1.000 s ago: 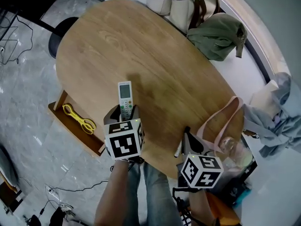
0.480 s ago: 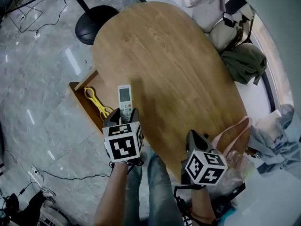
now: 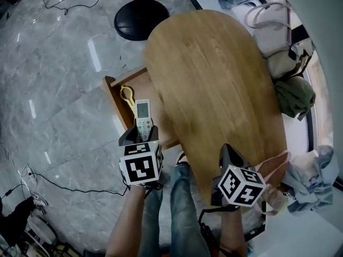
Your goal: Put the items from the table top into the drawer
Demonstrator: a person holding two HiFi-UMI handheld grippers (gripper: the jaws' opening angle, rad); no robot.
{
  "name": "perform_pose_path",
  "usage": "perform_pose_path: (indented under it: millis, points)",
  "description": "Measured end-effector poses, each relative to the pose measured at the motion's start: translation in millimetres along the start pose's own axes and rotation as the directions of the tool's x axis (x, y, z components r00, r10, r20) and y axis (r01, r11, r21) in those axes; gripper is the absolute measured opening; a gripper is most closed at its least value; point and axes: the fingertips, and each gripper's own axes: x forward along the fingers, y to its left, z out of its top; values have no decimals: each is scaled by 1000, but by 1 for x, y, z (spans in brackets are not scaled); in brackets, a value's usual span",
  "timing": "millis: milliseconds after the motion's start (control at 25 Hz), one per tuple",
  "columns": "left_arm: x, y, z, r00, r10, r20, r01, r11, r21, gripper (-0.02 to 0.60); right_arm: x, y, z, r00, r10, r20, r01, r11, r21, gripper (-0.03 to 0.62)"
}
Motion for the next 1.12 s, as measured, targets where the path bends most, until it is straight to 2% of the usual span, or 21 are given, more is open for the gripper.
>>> perform_pose_path:
  millis: [240, 440, 840, 1040, 1120]
  points:
    - [4, 28, -16, 1000, 9, -17, -10, 996, -83, 213, 14, 31, -3, 999, 27, -38, -29, 998, -48, 6]
    - [23, 38, -32, 999, 4, -48, -10, 992, -123, 213, 32, 45, -9, 996, 36, -80, -43, 996, -84, 6]
    - [74, 52, -47, 995, 0, -96, -19, 979, -202, 215, 74, 34, -5, 990, 7, -144, -25, 992, -125, 5]
    - [79, 50, -41, 995, -39, -88, 16, 969, -247, 221, 77, 36, 11, 988, -2, -152, -19, 990, -138, 5]
    - [79, 49, -39, 996, -44, -75, 24, 967, -254, 250, 78, 39, 14, 988, -1, -151, -21, 990, -138, 5]
